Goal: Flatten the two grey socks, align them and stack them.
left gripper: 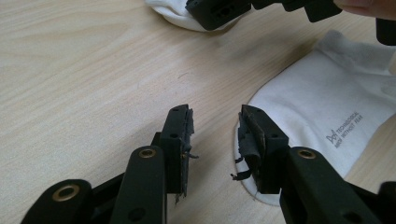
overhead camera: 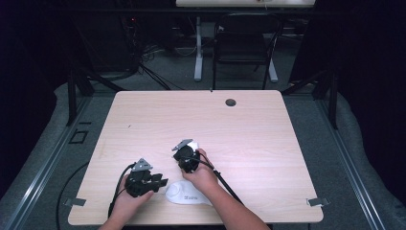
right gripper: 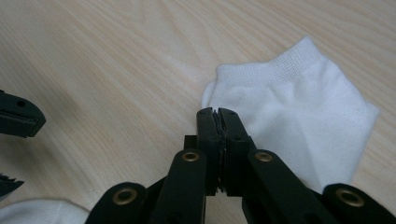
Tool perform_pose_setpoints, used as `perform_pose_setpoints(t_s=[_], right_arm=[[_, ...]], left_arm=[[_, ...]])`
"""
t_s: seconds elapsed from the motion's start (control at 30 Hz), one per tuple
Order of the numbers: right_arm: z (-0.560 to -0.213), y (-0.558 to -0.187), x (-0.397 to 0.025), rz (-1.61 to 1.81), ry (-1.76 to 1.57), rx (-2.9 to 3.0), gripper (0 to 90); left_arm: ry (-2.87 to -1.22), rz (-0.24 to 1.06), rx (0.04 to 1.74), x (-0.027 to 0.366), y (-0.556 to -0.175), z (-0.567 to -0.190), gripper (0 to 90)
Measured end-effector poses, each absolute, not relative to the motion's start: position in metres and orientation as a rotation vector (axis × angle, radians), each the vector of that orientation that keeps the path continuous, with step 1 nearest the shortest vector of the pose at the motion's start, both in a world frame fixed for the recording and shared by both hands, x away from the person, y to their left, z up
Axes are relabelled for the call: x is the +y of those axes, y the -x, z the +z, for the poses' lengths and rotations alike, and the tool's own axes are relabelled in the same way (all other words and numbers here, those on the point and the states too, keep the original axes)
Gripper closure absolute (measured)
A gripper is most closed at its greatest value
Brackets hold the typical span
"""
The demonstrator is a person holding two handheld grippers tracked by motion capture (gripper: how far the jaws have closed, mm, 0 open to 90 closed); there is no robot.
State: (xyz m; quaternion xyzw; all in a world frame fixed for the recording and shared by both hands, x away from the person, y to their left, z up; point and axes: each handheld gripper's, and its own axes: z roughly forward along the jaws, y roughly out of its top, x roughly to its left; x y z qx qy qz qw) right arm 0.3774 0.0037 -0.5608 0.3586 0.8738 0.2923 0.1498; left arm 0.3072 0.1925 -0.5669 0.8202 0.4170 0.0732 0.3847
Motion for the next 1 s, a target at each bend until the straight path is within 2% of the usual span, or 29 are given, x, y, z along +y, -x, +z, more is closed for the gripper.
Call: perform_pose_setpoints(t_s=[0.6,1.0], right_arm=[[-0.556,-0.358,-0.008,0.934,-1.043,2.568,88.5],[-0.559,-0.356,-0.007,0.923,-1.025,2.597,89.0]], left_arm=[[-2.071,0.215,1.081,0.189,-0.317,-0.566,62.8],[-2.067,0.27,1.094,0.177,-0.336,-0.564,61.9]])
